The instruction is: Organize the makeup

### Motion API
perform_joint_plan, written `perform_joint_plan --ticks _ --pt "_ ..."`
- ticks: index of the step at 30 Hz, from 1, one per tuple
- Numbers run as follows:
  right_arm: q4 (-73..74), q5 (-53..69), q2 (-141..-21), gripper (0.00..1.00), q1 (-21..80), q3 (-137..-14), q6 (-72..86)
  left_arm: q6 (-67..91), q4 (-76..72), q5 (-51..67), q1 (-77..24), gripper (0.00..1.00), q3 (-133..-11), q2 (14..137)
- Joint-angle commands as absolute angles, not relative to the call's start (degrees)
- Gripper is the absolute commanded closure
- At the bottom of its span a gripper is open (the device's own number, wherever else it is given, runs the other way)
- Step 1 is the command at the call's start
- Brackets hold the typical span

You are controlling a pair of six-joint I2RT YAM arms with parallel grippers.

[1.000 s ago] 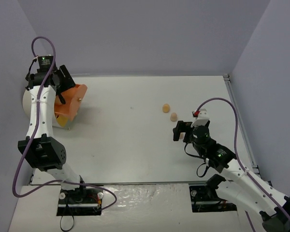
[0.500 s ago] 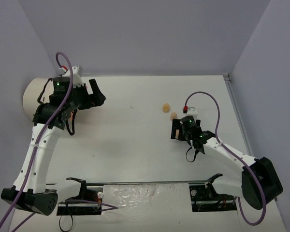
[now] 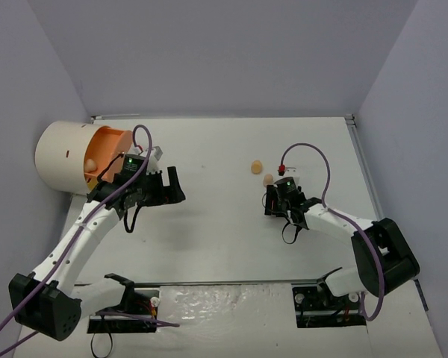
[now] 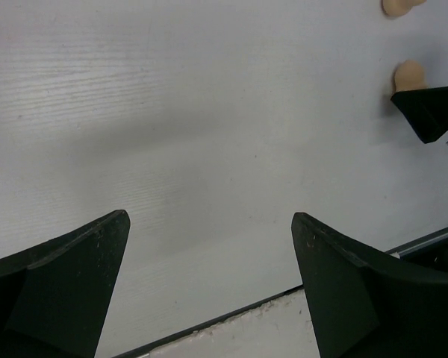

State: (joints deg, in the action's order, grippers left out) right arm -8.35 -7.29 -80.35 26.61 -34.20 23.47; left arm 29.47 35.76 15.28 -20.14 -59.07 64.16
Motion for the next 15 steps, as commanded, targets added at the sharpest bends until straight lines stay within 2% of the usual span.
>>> perform_joint_plan --ticks 1,5,8,15 --pt "-13.1 -7.0 -81.6 0.58 26.3 -36.4 22.7 33.1 28.6 15.7 -21.0 0.12 -60.7 63.0" --pt "-14.2 -6.2 -82.0 0.85 26.3 -36.2 21.4 35.2 27.3 14.7 -22.7 0.13 -60.7 63.5" --pt "-16.4 -2.5 -80.3 0.99 26.9 -35.5 19.1 36.6 26.8 14.2 -24.7 0.16 -61.9 64.4" --pt "-21.7 2.2 -68.4 1.0 37.1 -34.4 14.2 40.0 25.1 10.9 -31.7 0.17 -66.4 67.3"
